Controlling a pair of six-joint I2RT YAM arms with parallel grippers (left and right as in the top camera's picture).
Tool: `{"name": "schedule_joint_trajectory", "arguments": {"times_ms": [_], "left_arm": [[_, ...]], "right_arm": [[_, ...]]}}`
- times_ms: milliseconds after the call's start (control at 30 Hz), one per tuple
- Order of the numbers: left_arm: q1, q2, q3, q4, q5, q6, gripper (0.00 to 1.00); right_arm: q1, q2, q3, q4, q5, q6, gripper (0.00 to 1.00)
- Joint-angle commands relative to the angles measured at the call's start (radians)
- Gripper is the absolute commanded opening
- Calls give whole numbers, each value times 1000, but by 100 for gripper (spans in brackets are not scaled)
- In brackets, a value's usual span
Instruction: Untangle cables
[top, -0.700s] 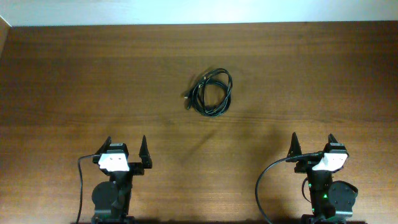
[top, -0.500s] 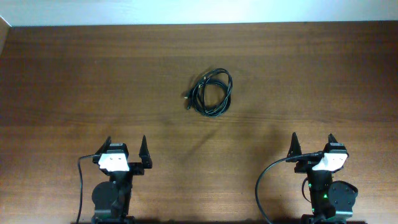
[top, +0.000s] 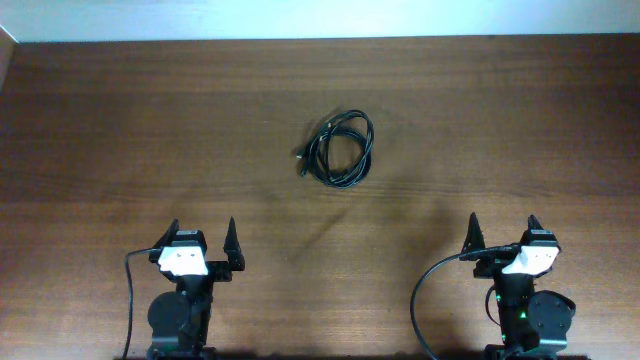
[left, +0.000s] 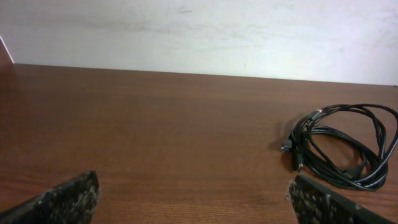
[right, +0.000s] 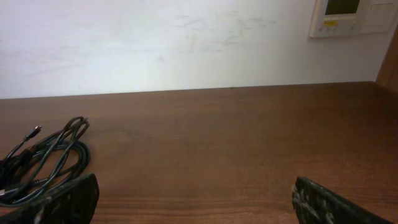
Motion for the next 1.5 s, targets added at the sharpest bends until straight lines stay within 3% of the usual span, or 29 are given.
{"name": "schedule_joint_trajectory", "arguments": {"times_ms": [0,500,600,667,767,900,1000,1067,1200,1233,1367,1467], "left_arm": [[3,-6,-5,-3,14,15,99],[3,-6,-5,-3,14,15,99],[3,-6,-5,-3,14,15,99],[3,-6,-5,-3,14,15,99],[3,-6,-5,-3,14,15,99],[3,-6,-5,-3,14,15,99],[3,-6,-5,-3,14,15,99],[3,-6,-5,-3,14,15,99],[3,-6,-3,2,6,15,99],[3,-5,40,-87,87,17,99],[3,69,263,-313,116,14,99],[3,301,499,-436,154,-1,99]], "right_arm": [[5,-7,-5,-4,-5,5,98],[5,-7,-5,-4,-7,5,98],[5,-8,-5,96,-109,18,98],[5,5,1,9,-250,59,98],[5,131,73,-81,-256,102,98],[5,537,433,-255,-253,61,98],[5,777,661,-410,-393,60,99],[5,819,669,-397,-528,-36,99],[5,815,678,-426,-512,-71,99],[5,815,683,-432,-489,-71,99],[5,815,692,-447,-481,-72,99],[5,840,786,-541,-374,-86,99]]}}
